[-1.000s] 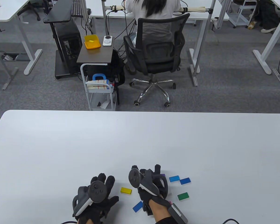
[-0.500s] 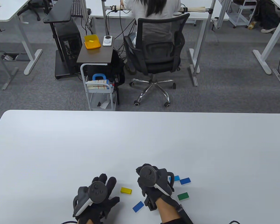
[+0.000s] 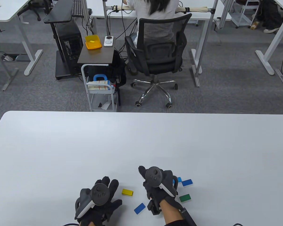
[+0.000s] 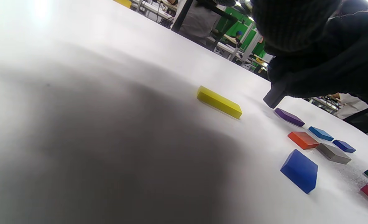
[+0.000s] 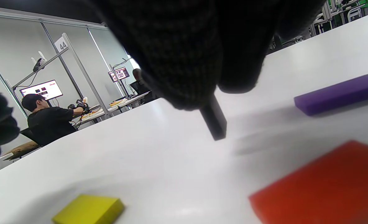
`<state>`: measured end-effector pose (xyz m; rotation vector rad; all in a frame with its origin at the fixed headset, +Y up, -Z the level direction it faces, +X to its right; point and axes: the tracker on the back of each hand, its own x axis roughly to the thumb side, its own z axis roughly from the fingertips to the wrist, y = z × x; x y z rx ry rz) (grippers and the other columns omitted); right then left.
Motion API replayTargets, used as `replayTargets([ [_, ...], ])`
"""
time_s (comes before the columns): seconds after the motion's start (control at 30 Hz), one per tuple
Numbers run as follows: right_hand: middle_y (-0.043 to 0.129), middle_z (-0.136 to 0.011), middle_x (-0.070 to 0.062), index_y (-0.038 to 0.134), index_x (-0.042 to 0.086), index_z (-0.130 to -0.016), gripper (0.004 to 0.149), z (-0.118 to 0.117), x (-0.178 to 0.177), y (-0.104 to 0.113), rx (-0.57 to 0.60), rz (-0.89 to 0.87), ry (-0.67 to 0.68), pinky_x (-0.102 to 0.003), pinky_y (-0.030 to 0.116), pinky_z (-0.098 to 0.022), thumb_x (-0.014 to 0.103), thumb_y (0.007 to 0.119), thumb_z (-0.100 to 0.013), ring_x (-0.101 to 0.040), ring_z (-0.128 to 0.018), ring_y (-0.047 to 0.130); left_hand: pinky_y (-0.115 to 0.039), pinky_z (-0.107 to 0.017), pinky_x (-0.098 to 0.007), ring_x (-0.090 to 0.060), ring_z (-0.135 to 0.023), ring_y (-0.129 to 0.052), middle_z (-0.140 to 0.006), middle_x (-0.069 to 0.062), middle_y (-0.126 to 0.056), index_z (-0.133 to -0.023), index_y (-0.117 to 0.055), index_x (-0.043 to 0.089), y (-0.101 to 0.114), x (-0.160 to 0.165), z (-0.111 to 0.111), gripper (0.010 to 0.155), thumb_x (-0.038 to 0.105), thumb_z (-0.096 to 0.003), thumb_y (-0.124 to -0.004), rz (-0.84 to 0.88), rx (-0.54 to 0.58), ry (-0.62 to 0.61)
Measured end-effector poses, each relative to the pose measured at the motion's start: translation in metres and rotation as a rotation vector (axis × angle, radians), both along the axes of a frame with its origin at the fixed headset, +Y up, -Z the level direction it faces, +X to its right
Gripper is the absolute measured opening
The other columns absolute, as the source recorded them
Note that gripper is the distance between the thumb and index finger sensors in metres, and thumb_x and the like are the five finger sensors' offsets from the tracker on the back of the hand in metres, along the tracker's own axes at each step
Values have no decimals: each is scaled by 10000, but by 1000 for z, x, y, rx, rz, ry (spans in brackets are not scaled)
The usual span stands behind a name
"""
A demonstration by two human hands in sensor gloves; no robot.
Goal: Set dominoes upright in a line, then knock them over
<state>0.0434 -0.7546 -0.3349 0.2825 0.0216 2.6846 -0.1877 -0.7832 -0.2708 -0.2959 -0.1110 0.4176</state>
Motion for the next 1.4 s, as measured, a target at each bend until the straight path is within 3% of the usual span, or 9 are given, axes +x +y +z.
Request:
replayTargets([
  [0.83, 920, -853, 6, 774, 251, -939, 660, -6, 0, -17, -53, 20, -11, -595, 645, -706, 227, 1010, -323, -303, -859, 928, -419, -811, -618, -455, -1098, -288, -1219, -83, -248, -1049, -367, 404, -4, 3, -1, 770, 573, -401, -748, -21, -17, -12],
  [1.13, 780, -998, -54, 651, 236, -1026, 822, -11, 12, -11, -116, 28, -29, -629, 593, -716, 296, 1025, -296, -398, -947, 804, -418, -811, -617, -455, -1097, -287, -1218, -84, -245, -1052, -355, 394, -4, 4, -1, 783, 578, -400, -748, -23, -18, -13],
  [1.3, 728, -1032, -82, 603, 212, -1050, 848, -14, 37, 2, -127, -64, -114, -630, 578, -716, 281, 1017, -314, -441, -966, 745, -419, -811, -616, -454, -1096, -288, -1218, -82, -245, -1052, -352, 390, -3, 3, -1, 784, 576, -401, -748, -17, -14, -10],
  [1.4, 744, -1023, -74, 625, 219, -1042, 806, -15, 50, 3, -101, -33, -194, -638, 560, -722, 271, 1004, -333, -445, -972, 736, -418, -811, -616, -453, -1097, -287, -1218, -84, -242, -1052, -351, 389, -3, 4, 0, 783, 575, -403, -746, -17, -12, -12],
])
